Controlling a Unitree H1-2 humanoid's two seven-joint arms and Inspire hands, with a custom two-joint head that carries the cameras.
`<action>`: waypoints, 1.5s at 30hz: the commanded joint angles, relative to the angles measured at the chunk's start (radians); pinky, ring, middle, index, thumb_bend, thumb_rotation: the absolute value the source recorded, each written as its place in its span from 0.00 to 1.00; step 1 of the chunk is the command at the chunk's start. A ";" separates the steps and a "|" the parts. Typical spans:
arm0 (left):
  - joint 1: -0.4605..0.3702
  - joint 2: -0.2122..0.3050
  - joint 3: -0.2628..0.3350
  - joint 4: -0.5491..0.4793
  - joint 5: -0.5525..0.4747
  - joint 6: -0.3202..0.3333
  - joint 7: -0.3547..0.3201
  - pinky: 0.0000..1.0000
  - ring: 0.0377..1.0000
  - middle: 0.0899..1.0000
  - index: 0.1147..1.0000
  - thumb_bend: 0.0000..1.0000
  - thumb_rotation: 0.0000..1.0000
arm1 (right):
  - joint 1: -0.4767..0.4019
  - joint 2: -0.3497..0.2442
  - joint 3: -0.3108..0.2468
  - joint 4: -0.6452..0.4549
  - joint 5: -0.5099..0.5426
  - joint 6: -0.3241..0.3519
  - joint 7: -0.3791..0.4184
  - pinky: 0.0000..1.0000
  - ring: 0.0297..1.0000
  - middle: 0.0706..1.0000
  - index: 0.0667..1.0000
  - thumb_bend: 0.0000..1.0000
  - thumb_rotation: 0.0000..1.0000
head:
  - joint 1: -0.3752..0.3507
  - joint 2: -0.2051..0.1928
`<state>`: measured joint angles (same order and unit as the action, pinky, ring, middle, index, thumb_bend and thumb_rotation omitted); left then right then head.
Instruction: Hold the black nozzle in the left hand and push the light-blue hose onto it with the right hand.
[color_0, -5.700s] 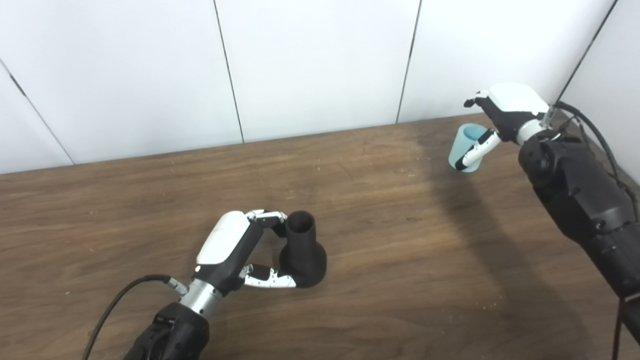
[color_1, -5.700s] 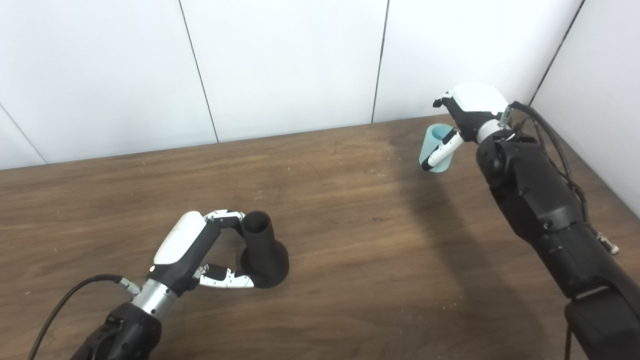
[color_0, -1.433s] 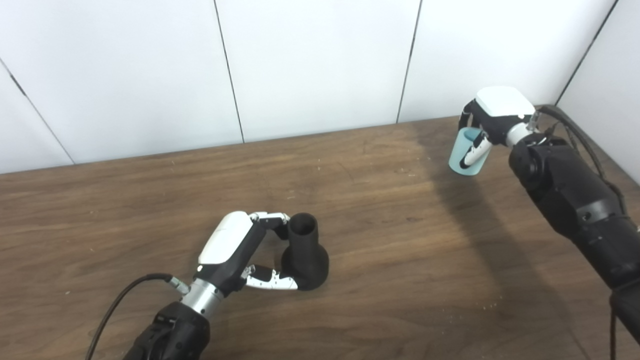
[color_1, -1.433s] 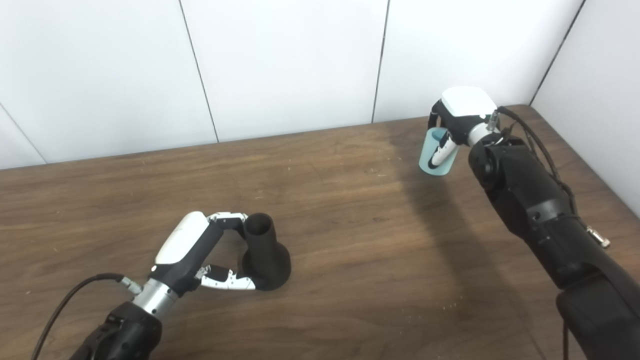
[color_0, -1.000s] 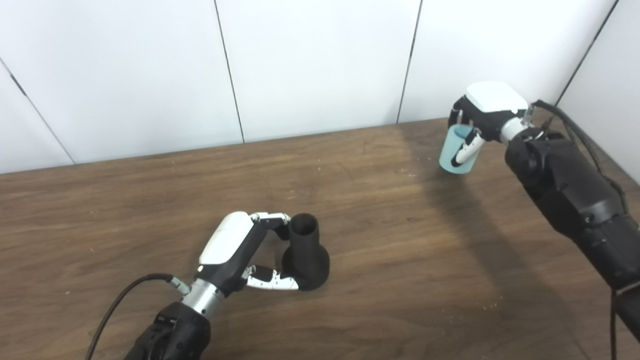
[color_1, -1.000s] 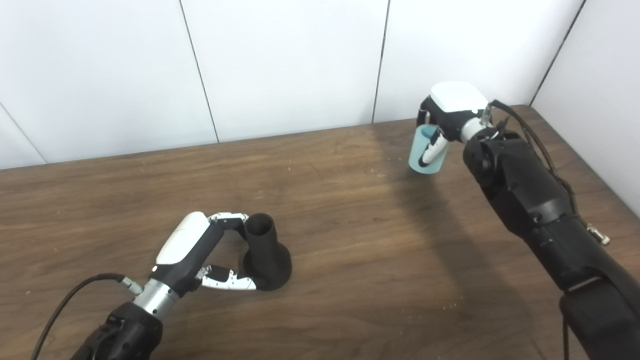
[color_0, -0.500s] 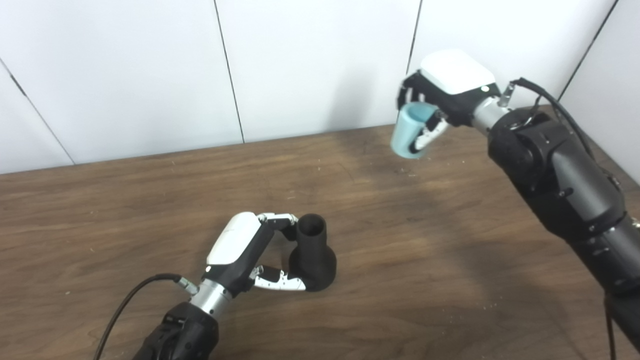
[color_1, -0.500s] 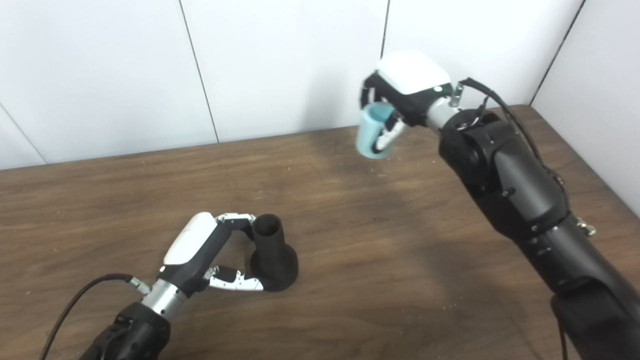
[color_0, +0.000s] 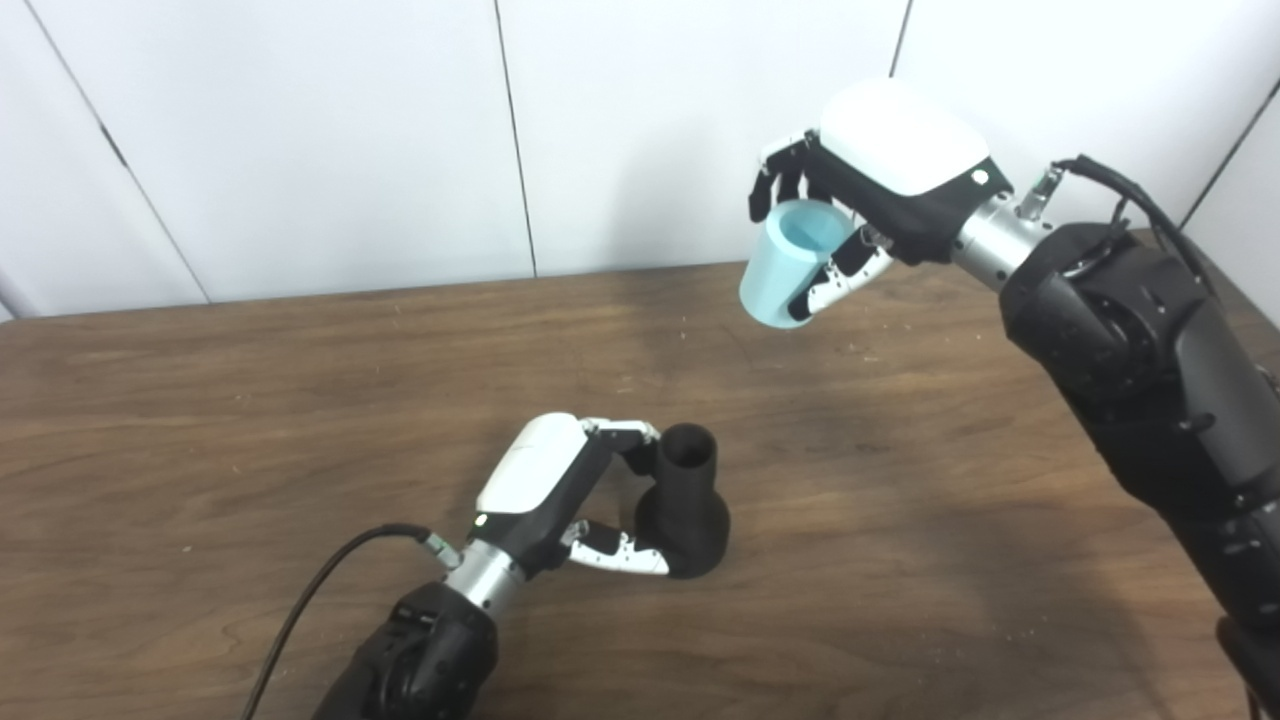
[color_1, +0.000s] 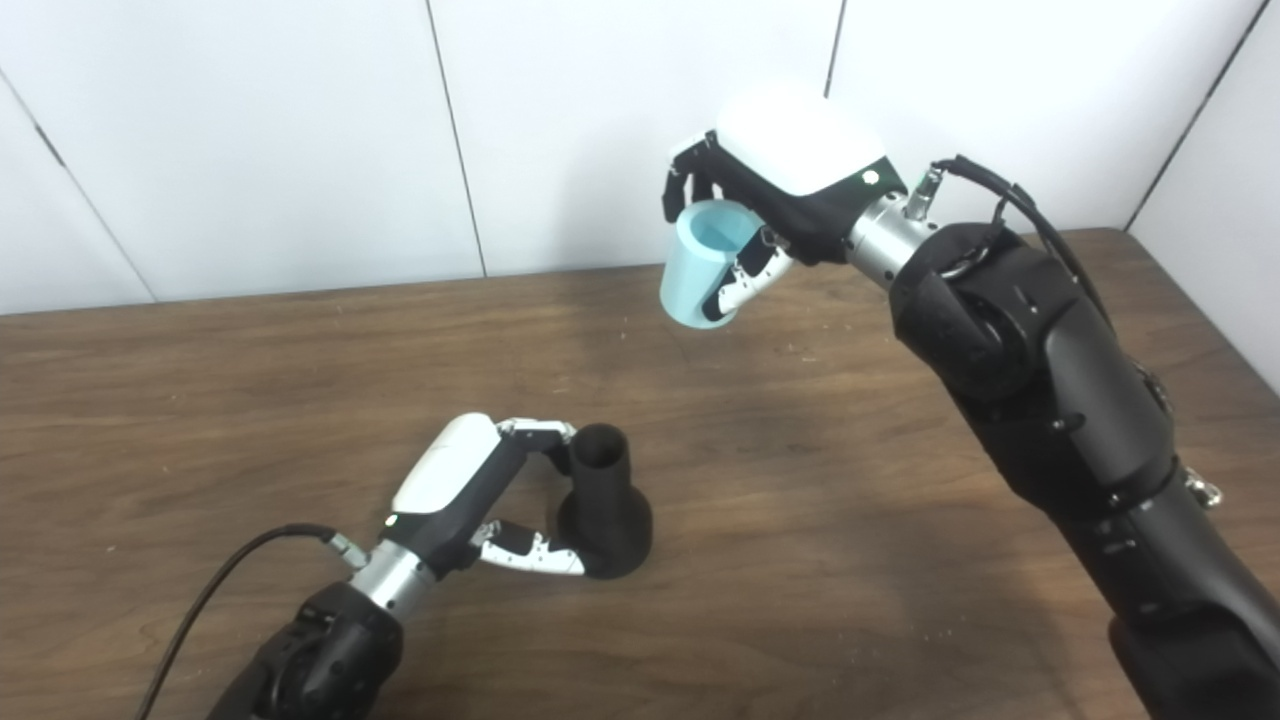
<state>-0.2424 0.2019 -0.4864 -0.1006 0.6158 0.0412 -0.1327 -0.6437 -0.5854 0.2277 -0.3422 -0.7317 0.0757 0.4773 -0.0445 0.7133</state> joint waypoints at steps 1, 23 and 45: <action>0.034 0.018 -0.029 0.050 0.061 0.063 -0.067 0.77 0.58 0.46 0.40 0.52 0.00 | -0.055 -0.007 -0.027 -0.041 0.024 -0.028 -0.008 0.27 0.34 0.44 0.51 0.51 0.00 | 0.010 0.004; 0.025 -0.005 -0.042 0.063 0.066 0.067 -0.072 0.79 0.57 0.46 0.40 0.52 0.00 | -0.111 -0.004 -0.021 -0.169 0.119 -0.056 0.200 0.25 0.34 0.43 0.50 0.51 0.00 | 0.028 0.015; 0.023 0.009 -0.041 0.051 0.062 0.062 -0.081 0.79 0.56 0.45 0.41 0.52 0.00 | -0.158 0.006 0.006 -0.248 0.177 0.146 0.450 0.21 0.32 0.41 0.51 0.51 0.00 | 0.014 0.021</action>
<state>-0.2514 0.1714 -0.5053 -0.0968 0.6392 0.0668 -0.1392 -0.7321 -0.5746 0.2450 -0.5548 -0.5617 0.1951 0.9208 -0.0291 0.7332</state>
